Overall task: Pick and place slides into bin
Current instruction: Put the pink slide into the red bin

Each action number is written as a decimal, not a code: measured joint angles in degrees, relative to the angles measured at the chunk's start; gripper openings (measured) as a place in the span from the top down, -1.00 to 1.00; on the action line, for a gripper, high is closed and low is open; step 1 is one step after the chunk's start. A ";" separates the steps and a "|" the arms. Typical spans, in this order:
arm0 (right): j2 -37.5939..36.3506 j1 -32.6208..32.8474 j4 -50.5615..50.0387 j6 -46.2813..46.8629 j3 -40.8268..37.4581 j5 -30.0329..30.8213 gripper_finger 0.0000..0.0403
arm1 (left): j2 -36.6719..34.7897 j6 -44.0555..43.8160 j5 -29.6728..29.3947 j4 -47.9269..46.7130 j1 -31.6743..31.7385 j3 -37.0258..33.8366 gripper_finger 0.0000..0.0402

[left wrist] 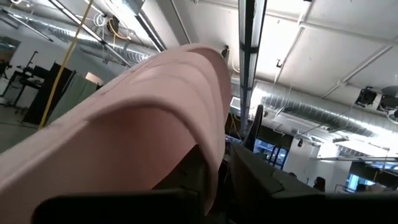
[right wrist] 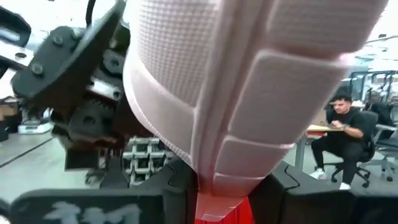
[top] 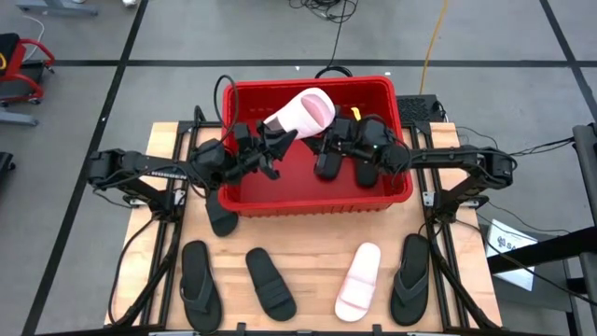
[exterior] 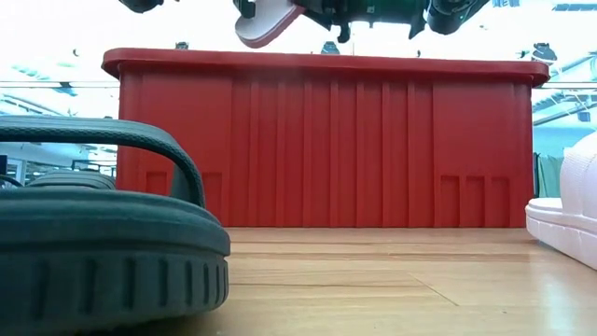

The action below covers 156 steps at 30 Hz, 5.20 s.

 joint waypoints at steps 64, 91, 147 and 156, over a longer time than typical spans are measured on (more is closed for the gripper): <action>19.02 -14.60 -44.24 29.83 10.19 -8.76 0.53 | -25.97 11.65 -1.29 -53.76 3.05 0.00 0.30; 18.64 -14.49 -40.86 28.69 10.06 -8.23 -0.10 | -25.94 11.13 -1.29 -55.38 3.05 0.00 0.30; -29.55 -12.19 -71.89 -7.75 10.07 -7.21 1.00 | 30.69 28.32 5.19 -99.42 22.28 37.07 0.30; -29.55 -12.21 -71.86 -7.64 10.06 -7.05 1.00 | 33.32 28.95 6.83 -94.00 21.95 37.03 0.30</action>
